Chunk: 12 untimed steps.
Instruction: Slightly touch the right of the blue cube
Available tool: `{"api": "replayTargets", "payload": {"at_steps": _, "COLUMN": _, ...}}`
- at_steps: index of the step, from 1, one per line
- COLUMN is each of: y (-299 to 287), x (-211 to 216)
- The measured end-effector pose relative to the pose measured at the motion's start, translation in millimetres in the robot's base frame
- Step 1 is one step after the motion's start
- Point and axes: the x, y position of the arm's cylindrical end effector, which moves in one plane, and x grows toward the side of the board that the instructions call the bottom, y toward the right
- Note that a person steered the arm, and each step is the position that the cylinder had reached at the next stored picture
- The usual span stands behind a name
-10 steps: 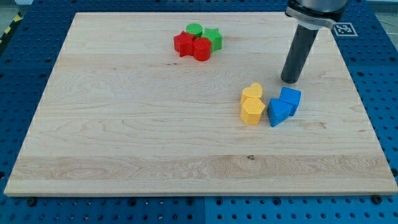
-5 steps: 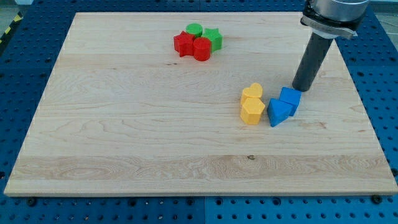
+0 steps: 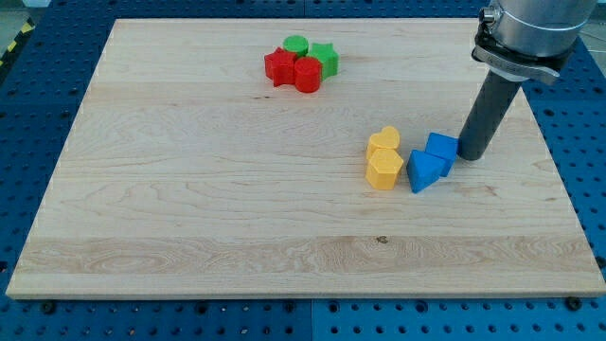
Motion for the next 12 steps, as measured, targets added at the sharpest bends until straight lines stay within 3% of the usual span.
{"api": "replayTargets", "payload": {"at_steps": 12, "y": -12.9, "x": 0.1}}
